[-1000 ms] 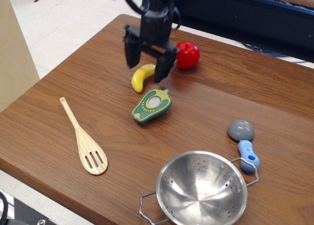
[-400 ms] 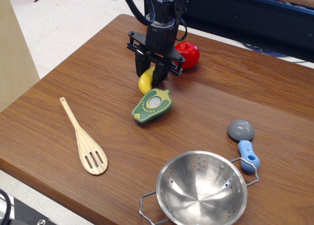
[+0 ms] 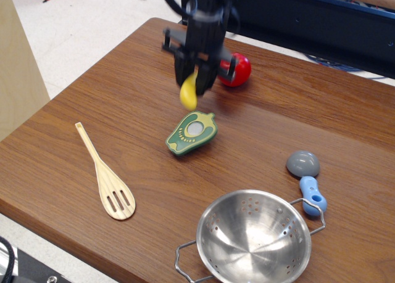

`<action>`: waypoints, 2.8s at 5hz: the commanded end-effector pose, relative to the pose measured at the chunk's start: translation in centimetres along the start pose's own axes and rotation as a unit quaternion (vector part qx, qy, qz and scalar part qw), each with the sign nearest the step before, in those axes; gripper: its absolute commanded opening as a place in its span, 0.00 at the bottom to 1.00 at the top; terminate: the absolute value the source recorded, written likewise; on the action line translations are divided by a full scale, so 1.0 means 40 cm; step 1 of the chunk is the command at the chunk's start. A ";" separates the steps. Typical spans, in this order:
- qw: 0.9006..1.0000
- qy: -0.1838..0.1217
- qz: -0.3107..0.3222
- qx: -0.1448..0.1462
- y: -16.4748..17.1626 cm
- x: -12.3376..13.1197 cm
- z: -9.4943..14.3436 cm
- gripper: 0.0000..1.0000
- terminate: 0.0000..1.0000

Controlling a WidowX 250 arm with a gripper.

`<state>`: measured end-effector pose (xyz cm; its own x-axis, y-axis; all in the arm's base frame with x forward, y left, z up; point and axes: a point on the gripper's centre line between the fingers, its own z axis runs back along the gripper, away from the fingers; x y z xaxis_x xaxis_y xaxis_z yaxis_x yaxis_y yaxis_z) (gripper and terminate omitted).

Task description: Put banana in colander

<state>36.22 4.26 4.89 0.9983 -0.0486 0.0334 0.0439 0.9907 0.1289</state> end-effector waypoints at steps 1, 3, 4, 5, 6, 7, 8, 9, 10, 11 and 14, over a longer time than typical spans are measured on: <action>0.998 -0.022 -0.048 -0.020 -0.039 -0.043 0.133 0.00 0.00; 0.975 0.021 -0.214 -0.046 -0.204 -0.204 0.147 0.00 0.00; 0.967 0.002 -0.251 -0.050 -0.253 -0.261 0.170 0.00 0.00; 0.959 -0.005 -0.279 -0.052 -0.282 -0.308 0.171 0.00 0.00; 0.955 -0.013 -0.293 -0.039 -0.298 -0.337 0.146 0.00 0.00; 0.952 -0.007 -0.304 -0.033 -0.315 -0.353 0.129 0.00 0.00; 0.960 -0.012 -0.279 -0.027 -0.325 -0.355 0.127 1.00 0.00; 0.958 -0.013 -0.282 -0.037 -0.322 -0.355 0.131 1.00 0.00; 0.969 -0.029 -0.240 -0.042 -0.291 -0.319 0.142 1.00 0.00; 0.976 -0.031 -0.208 -0.050 -0.244 -0.263 0.171 1.00 0.00; 0.976 -0.031 -0.208 -0.050 -0.244 -0.263 0.171 1.00 1.00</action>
